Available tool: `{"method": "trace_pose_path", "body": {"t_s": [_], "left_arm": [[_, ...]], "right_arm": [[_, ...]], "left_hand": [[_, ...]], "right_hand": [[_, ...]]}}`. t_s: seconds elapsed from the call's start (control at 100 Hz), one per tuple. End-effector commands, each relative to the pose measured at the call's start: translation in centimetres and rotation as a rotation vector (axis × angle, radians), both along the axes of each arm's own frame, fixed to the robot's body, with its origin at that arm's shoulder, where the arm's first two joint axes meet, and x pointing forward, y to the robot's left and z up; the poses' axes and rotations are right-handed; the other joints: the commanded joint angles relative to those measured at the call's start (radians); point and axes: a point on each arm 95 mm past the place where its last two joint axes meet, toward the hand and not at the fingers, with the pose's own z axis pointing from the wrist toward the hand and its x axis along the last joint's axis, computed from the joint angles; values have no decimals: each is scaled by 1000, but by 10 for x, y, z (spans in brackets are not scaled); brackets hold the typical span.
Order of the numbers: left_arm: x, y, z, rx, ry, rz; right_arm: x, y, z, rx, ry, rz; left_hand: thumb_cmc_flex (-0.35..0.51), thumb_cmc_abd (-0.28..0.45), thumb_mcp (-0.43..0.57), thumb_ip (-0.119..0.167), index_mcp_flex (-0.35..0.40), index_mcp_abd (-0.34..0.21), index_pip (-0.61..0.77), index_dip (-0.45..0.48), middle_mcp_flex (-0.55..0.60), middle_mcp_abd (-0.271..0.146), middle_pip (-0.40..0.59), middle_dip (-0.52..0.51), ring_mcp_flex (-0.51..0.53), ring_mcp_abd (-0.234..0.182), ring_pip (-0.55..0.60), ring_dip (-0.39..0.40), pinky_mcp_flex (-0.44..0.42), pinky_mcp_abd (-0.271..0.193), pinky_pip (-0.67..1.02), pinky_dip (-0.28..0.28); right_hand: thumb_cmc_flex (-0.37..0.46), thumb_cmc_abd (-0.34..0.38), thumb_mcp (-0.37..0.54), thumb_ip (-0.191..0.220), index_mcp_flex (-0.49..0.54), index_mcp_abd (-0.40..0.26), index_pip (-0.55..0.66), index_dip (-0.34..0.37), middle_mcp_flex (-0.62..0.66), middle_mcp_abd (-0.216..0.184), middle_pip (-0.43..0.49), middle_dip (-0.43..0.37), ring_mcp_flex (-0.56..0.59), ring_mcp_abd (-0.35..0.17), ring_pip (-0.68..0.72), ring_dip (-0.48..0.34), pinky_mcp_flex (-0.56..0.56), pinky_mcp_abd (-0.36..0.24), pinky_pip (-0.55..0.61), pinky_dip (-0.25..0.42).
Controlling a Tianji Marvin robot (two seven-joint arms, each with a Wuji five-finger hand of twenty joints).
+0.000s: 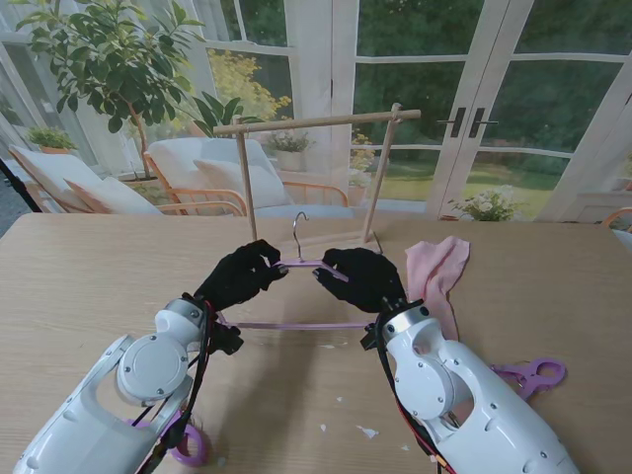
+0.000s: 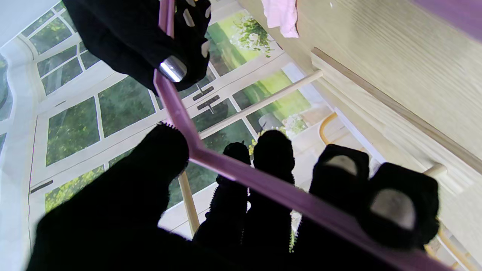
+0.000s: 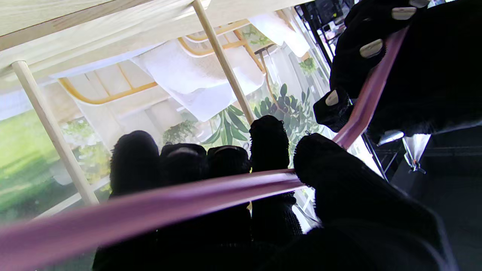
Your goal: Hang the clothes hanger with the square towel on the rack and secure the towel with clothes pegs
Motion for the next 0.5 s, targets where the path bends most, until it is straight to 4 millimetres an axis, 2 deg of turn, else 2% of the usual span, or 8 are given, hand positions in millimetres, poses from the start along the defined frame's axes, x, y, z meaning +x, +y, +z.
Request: {"method": "trace_pose_path", "body": {"t_s": [0.0, 0.08, 0.17, 0.33, 0.44, 0.49], "left_arm": [[-2, -4, 4, 4, 6, -18], [-3, -5, 5, -15, 19, -27], [-3, -7, 6, -31, 29, -38], [-3, -10, 7, -43, 32, -68], [-3, -12, 8, -36, 29, -92], [-3, -12, 8, -30, 27, -103]], "right_arm": [[-1, 6, 1, 6, 18, 11], [-1, 6, 1, 10, 21, 10], [-1, 7, 2, 8, 28, 10], [-1, 7, 3, 11, 32, 8], [-1, 8, 3, 15, 36, 9], [-1, 9, 3, 15, 36, 8]], "left_hand": [[-10, -3, 20, -21, -10, 5, -41, -45, -39, 35, -67, -40, -60, 62, -73, 16, -102, 38, -61, 77], [47, -8, -15, -27, 4, 1, -79, -107, -64, 46, -140, -99, -129, 77, -187, -22, -226, 38, -180, 105], [141, -19, -70, -28, 17, 1, -107, -183, -79, 54, -228, -185, -186, 79, -310, -96, -328, 38, -279, 79], [342, -31, -191, -2, 47, 1, -145, -353, -63, 44, -253, -239, -182, 59, -327, -129, -355, 38, -293, 48], [448, -35, -217, 12, 69, 2, -177, -433, -39, 33, -265, -116, -166, 40, -279, -111, -339, 26, -270, 40], [539, -20, -252, 27, 89, -10, -187, -462, -20, 26, -306, -52, -170, 31, -262, -100, -337, 21, -266, 39]], "right_hand": [[32, 52, -19, -47, -17, 20, 33, 29, 33, -5, 83, 69, 53, -39, 54, 65, 27, -31, 75, 691], [33, 49, -16, -44, -9, 34, 41, 32, 62, -13, 110, 93, 88, -42, 90, 91, 61, -24, 108, 716], [34, 49, -12, -41, -7, 44, 46, 36, 75, -22, 123, 110, 107, -47, 109, 104, 82, -24, 128, 730], [31, 49, -8, -38, -4, 50, 47, 39, 83, -16, 126, 127, 119, -49, 119, 114, 96, -22, 138, 741], [31, 50, -8, -37, -3, 52, 48, 41, 86, -20, 126, 132, 122, -48, 121, 117, 100, -22, 141, 744], [31, 49, -7, -37, -2, 53, 49, 42, 87, -21, 125, 134, 123, -49, 122, 118, 101, -22, 141, 745]]}}
